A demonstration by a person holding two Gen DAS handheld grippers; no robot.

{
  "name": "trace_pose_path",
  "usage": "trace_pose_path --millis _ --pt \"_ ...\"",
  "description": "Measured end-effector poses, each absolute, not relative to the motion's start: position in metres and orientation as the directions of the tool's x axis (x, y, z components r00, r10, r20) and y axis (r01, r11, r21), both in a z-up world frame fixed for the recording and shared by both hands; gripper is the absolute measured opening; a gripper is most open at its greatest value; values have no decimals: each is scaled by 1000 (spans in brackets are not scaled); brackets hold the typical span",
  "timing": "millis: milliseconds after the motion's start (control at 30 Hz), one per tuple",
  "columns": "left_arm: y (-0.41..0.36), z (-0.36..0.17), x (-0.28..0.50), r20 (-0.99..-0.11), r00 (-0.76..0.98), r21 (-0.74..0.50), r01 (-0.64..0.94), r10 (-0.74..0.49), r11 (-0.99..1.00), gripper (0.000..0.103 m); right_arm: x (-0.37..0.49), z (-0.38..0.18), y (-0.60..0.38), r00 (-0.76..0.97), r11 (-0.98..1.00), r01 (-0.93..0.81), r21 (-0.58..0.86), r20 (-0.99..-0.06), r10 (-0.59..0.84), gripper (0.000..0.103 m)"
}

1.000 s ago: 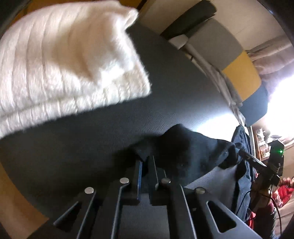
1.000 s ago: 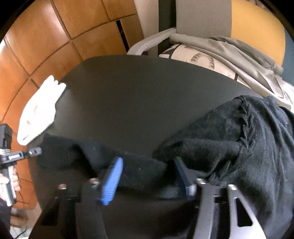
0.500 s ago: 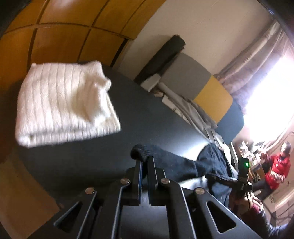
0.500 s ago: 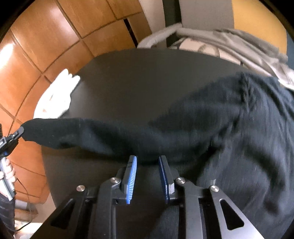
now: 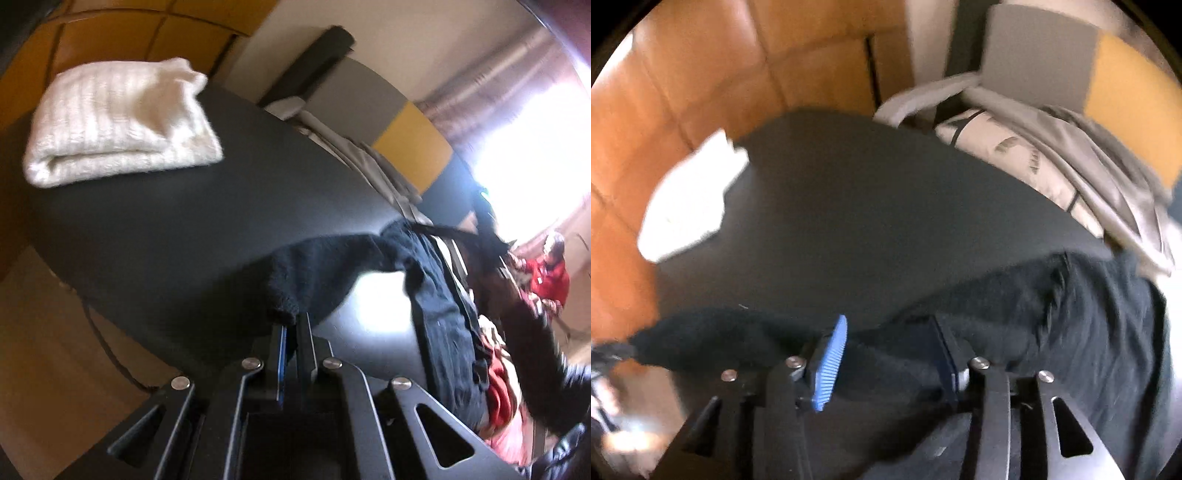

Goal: Fold clothes

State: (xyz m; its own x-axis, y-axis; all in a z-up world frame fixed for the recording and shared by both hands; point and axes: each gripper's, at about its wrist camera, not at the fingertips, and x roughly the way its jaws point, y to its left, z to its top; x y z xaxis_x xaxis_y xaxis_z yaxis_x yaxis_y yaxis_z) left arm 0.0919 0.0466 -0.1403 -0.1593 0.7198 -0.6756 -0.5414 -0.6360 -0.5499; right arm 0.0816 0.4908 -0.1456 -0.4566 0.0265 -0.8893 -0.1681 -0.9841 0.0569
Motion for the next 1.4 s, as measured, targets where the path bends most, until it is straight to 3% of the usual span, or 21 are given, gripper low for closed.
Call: trace_pose_path --millis 167,300,367,400,433,600,800,1000,1167,1333,1400 --pt "51 -141 106 -684 -121 -534 -588 719 -607 3 43 -181 488 -297 -991 -69 -114 -946 130 48" --pt "49 -143 108 -703 -124 -513 -594 700 -620 3 42 -187 497 -247 -992 -74 -99 -962 114 47" --pt "50 -141 108 -708 -140 -493 -603 692 -627 4 41 -184 500 -259 -991 -91 -99 -959 119 40" --pt "51 -138 107 -709 -155 -478 -610 687 -631 4 41 -182 501 -268 -989 -98 -108 -955 131 19" --pt "52 -135 106 -710 -172 -462 -618 683 -636 4 41 -180 502 -277 -987 -105 -118 -950 143 5" --pt "53 -113 94 -683 -271 -394 -646 679 -654 4 29 -165 523 -369 -970 -232 -74 -916 159 5" --pt "40 -86 76 -645 -388 -312 -653 658 -690 4 13 -121 569 -535 -896 -432 100 -829 165 4" --pt "53 -122 45 -756 -386 -238 -591 529 -771 4 -13 -144 569 -503 -869 -474 144 -854 133 5" --pt "46 -128 8 -756 -333 -367 -498 564 -786 4 -8 -142 568 -568 -854 -477 206 -814 120 6" --pt "19 -117 -26 -609 -183 -683 -372 772 -628 3 6 -124 545 -601 -897 -387 215 -796 69 6" --pt "13 -106 -31 -612 -221 -658 -391 759 -644 3 12 -118 534 -609 -913 -345 217 -792 42 6"
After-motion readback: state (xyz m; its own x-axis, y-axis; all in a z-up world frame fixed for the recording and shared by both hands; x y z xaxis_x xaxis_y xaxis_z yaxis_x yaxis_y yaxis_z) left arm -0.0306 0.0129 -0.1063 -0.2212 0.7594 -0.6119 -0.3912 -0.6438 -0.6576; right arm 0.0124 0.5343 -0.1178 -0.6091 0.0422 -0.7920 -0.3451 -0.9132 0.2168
